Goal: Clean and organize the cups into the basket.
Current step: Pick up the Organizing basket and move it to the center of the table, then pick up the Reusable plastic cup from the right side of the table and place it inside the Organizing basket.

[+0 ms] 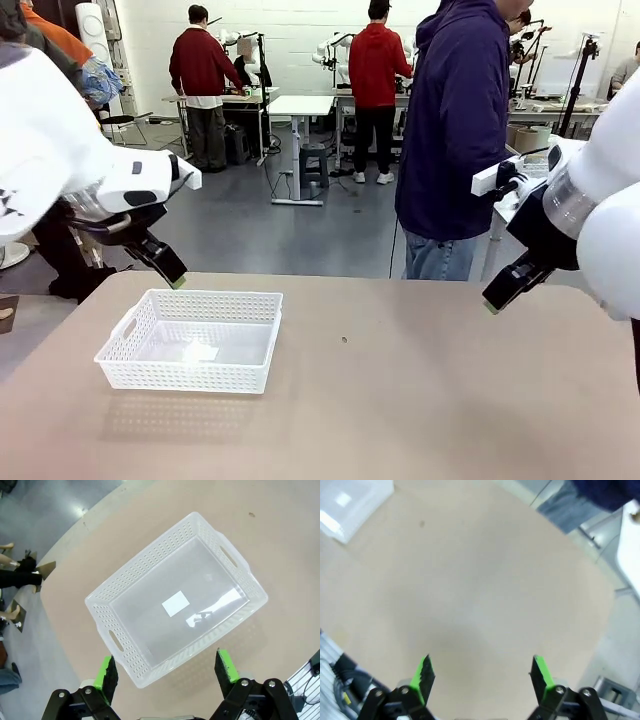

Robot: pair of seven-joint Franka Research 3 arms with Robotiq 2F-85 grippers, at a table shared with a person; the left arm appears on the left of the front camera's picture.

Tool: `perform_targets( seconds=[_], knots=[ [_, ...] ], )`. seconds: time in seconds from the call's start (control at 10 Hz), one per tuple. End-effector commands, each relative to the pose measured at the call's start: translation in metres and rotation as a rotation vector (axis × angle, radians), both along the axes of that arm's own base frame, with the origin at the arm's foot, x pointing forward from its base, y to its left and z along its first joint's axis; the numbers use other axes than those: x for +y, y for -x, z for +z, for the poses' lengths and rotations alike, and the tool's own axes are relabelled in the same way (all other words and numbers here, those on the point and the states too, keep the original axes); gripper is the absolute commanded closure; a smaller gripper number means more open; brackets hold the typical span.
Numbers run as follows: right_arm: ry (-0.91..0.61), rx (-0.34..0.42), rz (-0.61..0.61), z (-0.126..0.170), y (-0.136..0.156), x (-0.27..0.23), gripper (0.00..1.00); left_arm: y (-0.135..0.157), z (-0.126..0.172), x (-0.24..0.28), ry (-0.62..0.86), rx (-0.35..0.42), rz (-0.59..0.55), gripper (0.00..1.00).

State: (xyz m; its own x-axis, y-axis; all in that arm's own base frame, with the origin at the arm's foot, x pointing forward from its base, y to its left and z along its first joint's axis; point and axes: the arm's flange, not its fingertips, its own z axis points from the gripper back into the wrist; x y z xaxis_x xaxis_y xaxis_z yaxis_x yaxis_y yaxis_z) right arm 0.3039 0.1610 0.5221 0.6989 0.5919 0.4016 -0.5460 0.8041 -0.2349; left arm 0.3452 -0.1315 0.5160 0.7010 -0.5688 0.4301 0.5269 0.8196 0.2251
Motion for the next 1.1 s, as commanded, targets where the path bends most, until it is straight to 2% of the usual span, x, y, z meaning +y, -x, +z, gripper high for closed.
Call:
perform_targets(
  seconds=[0.0,0.1,0.4,0.5,0.6,0.7,0.8,1.0],
  knots=[
    [0.216,-0.134,-0.066,-0.006,0.018,0.003,0.00,0.009,0.003,0.005,-0.033,-0.077,0.002,0.00],
    [0.000,0.000,0.000,0.000,0.000,0.000,0.00,0.000,0.000,0.000,0.000,0.000,0.000,0.00],
    [0.000,0.000,0.000,0.000,0.000,0.000,0.00,0.000,0.000,0.000,0.000,0.000,0.000,0.00],
    [0.050,-0.021,-0.015,0.004,0.005,-0.001,0.00,0.000,0.000,0.000,0.000,0.000,0.000,0.00],
    [-0.271,0.058,0.030,0.012,-0.003,-0.012,0.00,0.001,0.001,0.000,-0.006,-0.004,-0.002,0.00],
    [-0.566,0.109,0.026,0.020,-0.004,-0.035,0.00,-0.005,0.013,0.025,0.330,0.123,0.027,0.00],
    [-0.809,0.161,-0.010,0.023,-0.007,-0.064,0.00,-0.009,0.021,0.050,0.577,0.240,0.040,0.00],
    [-1.130,0.225,-0.048,0.024,-0.013,-0.125,0.00,-0.019,0.020,0.085,0.852,0.353,0.044,0.00]
  ],
)
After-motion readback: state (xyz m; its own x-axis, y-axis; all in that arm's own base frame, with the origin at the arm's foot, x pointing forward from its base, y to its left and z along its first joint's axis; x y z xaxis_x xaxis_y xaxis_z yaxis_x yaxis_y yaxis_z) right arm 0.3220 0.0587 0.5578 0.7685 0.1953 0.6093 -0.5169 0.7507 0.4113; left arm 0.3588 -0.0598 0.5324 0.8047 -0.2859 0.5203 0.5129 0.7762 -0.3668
